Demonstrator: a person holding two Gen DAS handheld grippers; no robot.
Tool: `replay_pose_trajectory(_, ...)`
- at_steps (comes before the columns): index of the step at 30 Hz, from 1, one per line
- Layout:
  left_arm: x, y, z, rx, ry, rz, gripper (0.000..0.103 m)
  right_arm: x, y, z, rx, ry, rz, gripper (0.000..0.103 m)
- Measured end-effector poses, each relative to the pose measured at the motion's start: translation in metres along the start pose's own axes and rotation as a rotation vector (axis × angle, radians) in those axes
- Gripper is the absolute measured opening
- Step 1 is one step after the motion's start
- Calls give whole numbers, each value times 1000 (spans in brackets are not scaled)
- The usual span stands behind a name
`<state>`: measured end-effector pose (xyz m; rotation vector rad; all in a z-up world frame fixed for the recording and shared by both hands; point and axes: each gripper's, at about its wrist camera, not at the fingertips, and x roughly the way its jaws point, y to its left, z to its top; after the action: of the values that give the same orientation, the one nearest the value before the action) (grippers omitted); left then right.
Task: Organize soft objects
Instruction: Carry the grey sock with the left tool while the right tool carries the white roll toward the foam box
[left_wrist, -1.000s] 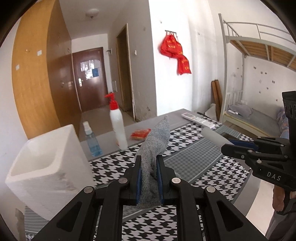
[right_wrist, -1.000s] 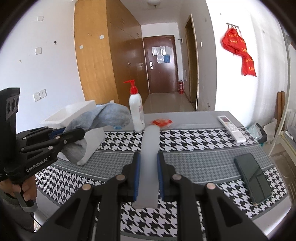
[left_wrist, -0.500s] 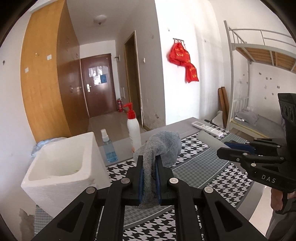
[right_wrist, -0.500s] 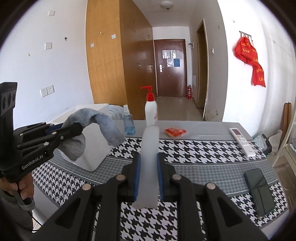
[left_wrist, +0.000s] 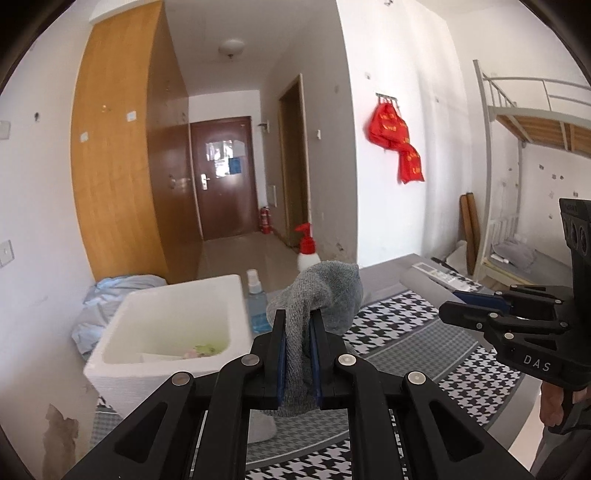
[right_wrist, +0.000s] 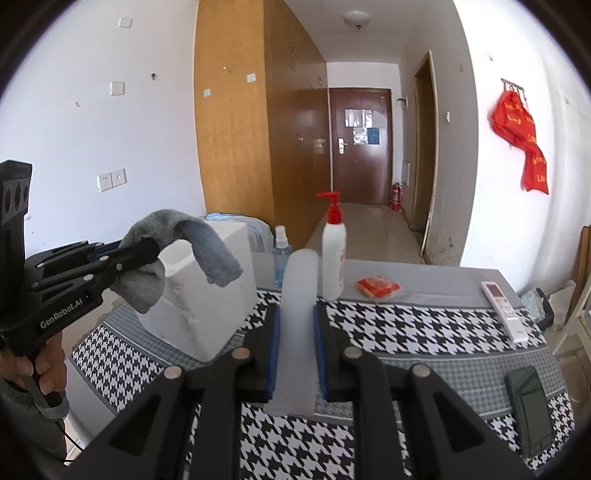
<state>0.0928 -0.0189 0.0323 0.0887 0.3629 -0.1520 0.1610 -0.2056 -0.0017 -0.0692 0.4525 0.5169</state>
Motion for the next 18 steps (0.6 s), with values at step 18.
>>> replay_pose_trajectory(18, -19, 34, -5, -57, -29, 107, 12, 20, 31, 19, -47, -12, 65, 21)
